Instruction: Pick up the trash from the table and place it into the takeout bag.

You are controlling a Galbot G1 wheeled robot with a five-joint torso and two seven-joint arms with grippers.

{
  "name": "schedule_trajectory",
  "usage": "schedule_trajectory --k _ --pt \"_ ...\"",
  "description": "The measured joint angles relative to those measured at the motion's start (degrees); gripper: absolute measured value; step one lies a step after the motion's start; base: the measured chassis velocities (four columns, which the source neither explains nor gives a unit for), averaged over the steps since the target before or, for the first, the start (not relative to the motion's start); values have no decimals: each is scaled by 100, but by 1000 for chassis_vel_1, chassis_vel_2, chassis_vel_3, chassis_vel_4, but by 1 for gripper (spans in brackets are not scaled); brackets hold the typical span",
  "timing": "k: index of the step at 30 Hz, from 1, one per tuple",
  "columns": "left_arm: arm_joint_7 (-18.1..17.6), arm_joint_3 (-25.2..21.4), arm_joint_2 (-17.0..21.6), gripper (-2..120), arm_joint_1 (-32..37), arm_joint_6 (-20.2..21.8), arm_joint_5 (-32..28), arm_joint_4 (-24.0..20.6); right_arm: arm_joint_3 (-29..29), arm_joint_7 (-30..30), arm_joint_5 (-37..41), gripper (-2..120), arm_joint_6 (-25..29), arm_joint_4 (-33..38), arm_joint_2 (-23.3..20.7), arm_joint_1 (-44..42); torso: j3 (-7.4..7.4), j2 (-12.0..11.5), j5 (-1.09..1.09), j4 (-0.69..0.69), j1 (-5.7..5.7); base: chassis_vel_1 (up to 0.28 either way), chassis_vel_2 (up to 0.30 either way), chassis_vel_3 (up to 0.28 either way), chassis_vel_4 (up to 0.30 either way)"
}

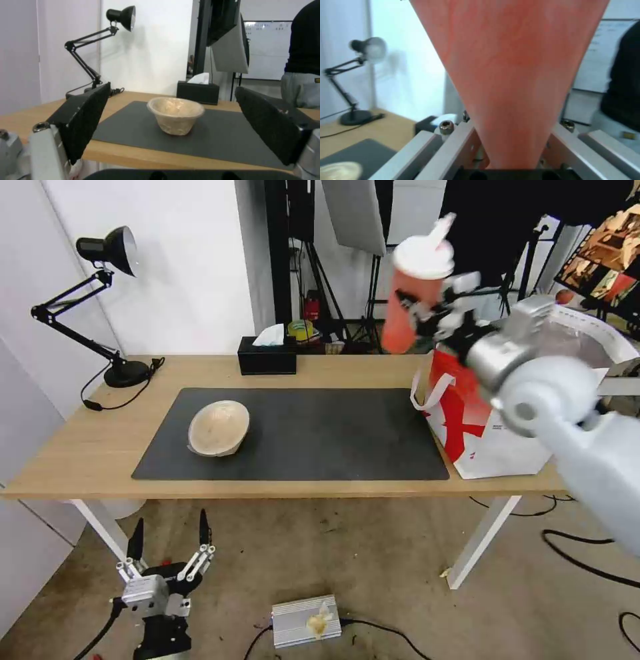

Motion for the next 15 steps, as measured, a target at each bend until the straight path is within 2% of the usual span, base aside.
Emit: schedule_trajectory --k 1,7,15 --pt "1 15 3 100 0 1 -1 2 128 0 18 5 0 -17 -169 -13 0 0 0 0 0 0 0 0 0" --pt "7 107 -11 100 -22 2 29 69 328 1 18 5 0 -253 -512 12 0 0 0 1 0 0 0 0 0" --pt "9 106 37 100 -68 4 26 84 361 33 -203 5 33 -666 -581 31 1 0 0 1 0 0 0 0 0"
